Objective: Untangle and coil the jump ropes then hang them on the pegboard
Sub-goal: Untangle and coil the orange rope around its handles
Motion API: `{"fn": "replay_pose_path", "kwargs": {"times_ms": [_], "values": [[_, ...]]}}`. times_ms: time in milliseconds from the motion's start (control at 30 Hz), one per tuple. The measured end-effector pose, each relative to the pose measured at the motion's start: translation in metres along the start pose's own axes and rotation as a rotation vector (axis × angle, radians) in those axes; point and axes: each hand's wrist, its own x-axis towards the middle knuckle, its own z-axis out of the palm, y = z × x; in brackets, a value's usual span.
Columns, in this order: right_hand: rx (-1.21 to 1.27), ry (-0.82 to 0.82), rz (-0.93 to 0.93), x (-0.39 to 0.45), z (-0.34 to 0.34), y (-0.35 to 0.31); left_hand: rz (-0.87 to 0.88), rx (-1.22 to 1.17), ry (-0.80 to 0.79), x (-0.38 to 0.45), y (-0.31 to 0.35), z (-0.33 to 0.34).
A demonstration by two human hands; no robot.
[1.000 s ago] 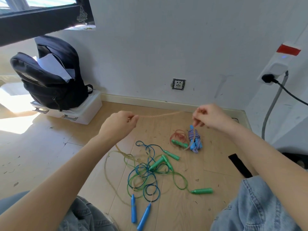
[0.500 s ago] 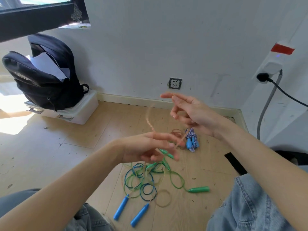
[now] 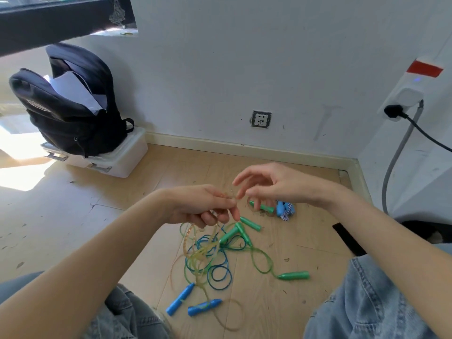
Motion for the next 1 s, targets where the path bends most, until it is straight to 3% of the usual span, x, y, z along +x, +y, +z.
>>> {"fn": "replay_pose_path", "kwargs": {"times_ms": [67,167,300,467,533,633,667,700,767,833,900,1000], "values": [[0.043,-0.107,0.009,0.000,0.008,-0.001,0.001,0.040,-0.065,-0.003,0.001,-0.001],[-0.069,-0.082,-0.016,0.005,0.014,0.002,0.004,0.083,-0.112,-0.004,0.000,0.000],[-0.043,-0.004,-0.017,0.006,0.008,0.005,0.035,0.013,-0.065,-0.003,0.001,-0.002],[-0.088,-0.150,-0.017,0.003,0.012,0.005,0.041,0.010,-0.060,-0.002,0.001,-0.001],[0.050,0.033,0.016,0.007,0.010,0.009,0.018,0.017,-0.002,-0.001,-0.001,0.000],[0.503,0.713,0.135,0.010,-0.024,0.025,-0.098,0.229,0.111,0.001,-0.009,0.001],[0.484,0.806,0.182,0.009,-0.034,0.030,-0.147,0.309,0.135,0.002,-0.011,0.003],[0.362,0.775,0.241,0.007,-0.036,0.035,-0.175,0.351,0.147,0.002,-0.012,0.005],[-0.009,0.445,0.342,0.004,-0.023,0.038,-0.146,0.314,0.156,0.004,-0.011,0.006],[-0.330,0.159,0.272,0.005,-0.001,0.033,-0.086,0.235,0.139,0.003,-0.006,0.004],[-0.172,-0.002,0.107,0.006,0.012,0.021,-0.049,0.188,0.096,0.002,-0.003,0.003],[0.169,-0.173,0.096,0.005,0.015,0.010,-0.022,0.140,0.045,0.002,-0.002,0.004]]}}
